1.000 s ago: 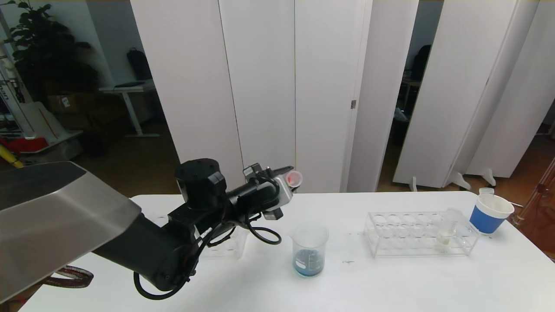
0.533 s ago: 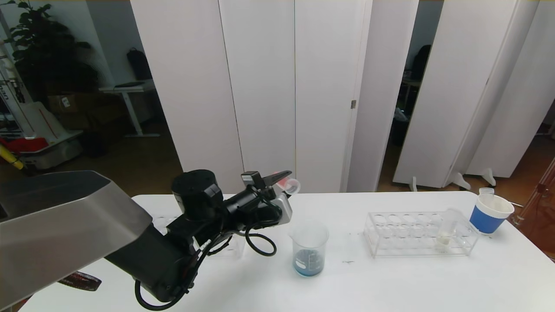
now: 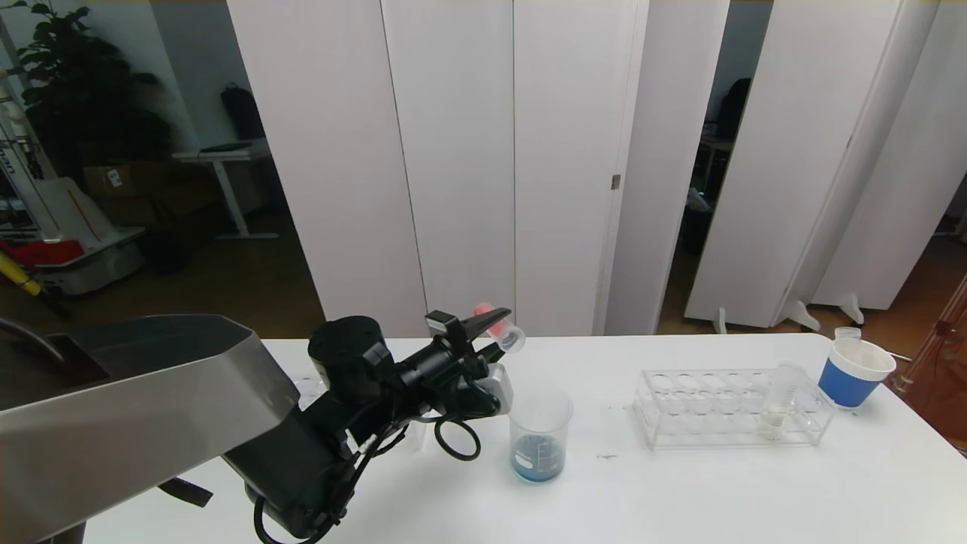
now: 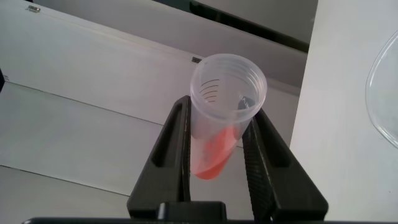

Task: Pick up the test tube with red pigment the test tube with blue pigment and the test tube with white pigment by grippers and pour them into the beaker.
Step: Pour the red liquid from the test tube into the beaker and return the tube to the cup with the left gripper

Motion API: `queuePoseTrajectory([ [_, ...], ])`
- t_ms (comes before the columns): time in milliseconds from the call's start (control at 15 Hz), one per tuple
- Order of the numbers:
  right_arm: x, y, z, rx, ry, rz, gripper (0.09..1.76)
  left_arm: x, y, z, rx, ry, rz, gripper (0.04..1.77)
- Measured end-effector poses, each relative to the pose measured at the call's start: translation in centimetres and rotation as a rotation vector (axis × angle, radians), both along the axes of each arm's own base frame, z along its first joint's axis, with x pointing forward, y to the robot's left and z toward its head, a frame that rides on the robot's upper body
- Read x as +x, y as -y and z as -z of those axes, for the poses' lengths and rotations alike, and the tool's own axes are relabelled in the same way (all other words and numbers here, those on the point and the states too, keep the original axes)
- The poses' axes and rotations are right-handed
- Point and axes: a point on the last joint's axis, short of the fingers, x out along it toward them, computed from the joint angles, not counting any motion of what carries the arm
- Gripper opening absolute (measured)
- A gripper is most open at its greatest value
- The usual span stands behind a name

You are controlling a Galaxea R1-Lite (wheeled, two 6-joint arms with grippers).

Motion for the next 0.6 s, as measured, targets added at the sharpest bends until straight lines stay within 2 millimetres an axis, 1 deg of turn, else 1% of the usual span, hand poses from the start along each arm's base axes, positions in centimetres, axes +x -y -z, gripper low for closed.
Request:
queuePoseTrajectory([
  [333, 0.00, 0.00, 0.00, 0.000, 0.000, 0.000, 1.75, 0.04, 0.13, 0.80, 0.040, 0.011, 0.024, 0.58],
  [600, 0.00, 0.00, 0.00, 0.000, 0.000, 0.000, 1.75, 0.02, 0.24, 0.77, 0.045, 0.019, 0.058, 0.58],
])
